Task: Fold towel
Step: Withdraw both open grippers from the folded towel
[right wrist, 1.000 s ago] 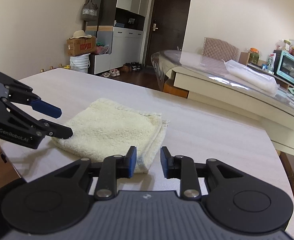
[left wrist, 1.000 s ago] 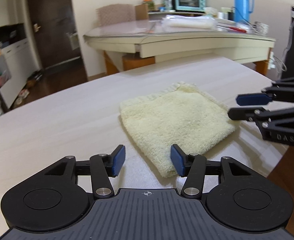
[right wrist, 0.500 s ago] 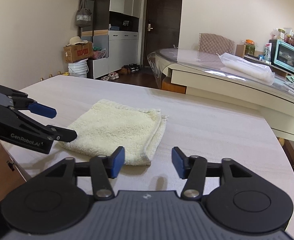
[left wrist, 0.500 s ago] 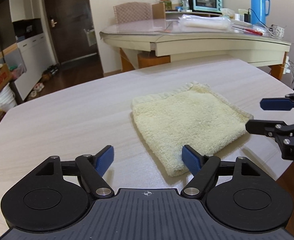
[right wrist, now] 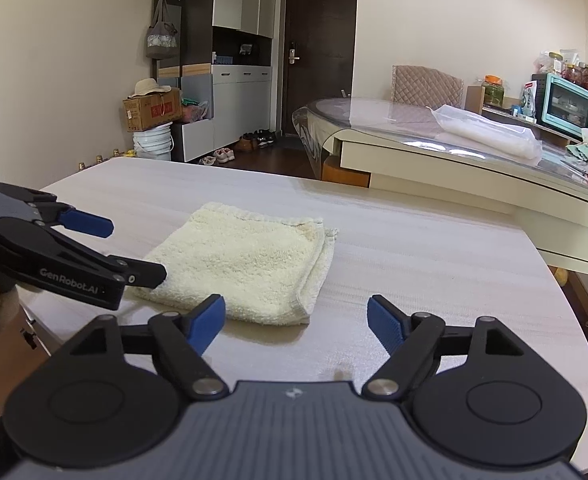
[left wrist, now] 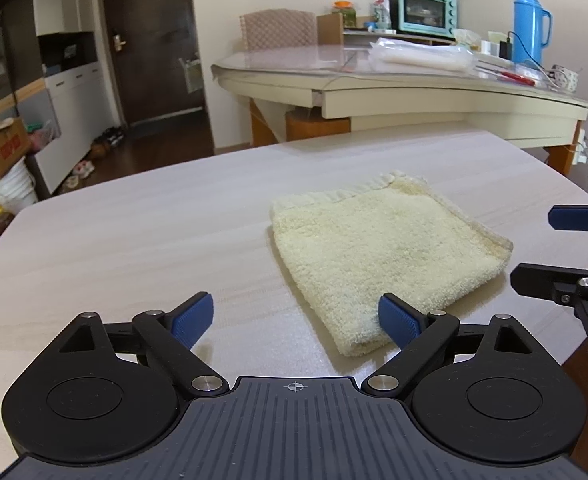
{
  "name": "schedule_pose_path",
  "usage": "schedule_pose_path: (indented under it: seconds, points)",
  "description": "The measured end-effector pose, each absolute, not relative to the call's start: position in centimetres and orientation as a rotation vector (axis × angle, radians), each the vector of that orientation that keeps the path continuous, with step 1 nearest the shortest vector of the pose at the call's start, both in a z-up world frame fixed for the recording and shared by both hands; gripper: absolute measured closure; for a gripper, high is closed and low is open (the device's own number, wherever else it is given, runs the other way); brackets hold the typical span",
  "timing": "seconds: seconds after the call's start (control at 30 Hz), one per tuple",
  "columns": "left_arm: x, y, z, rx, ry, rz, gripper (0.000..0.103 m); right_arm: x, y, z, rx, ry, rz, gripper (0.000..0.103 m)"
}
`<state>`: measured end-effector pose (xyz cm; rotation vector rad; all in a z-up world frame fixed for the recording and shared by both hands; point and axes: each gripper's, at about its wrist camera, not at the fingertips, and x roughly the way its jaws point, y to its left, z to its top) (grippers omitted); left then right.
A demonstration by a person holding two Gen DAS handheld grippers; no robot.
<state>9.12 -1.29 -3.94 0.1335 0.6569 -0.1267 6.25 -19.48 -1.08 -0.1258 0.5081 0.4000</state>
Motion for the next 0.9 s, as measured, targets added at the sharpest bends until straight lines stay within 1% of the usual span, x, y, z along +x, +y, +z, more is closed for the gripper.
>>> schedule_pose_path:
  seconds: [0.27,0.53,0.6,0.67,0.73,0.83,0.9]
  points:
    - [9.1,-1.7,-4.0,0.145,0.656,-0.123,0.003,6.0,-19.6,-1.1,-0.126,0.513,0.391,0.021]
    - [8.8,-1.5,-3.9,0.151,0.648,-0.122,0.002,6.2,-19.7,-0.9,-0.128,0.522,0.4,0.02]
    - [8.6,-1.3,-3.7,0.15,0.642,-0.116,0.002,6.4,-19.8,-0.8,-0.132,0.522,0.402,0.019]
    - [8.4,-1.1,-3.5,0.148,0.634,-0.109,0.002,6.4,-19.8,-0.8,-0.136,0.522,0.394,0.013]
    - [8.2,-0.9,-3.3,0.146,0.625,-0.104,0.002,6.5,-19.9,-0.9,-0.13,0.523,0.399,0.013]
    - [7.8,-0.8,-3.0,0.143,0.61,-0.1,0.002,6.7,-20.0,-0.9,-0.129,0.521,0.408,0.016]
    - [7.5,-0.9,-3.0,0.157,0.601,-0.095,0.002,6.9,-19.9,-1.0,-0.142,0.515,0.413,0.023]
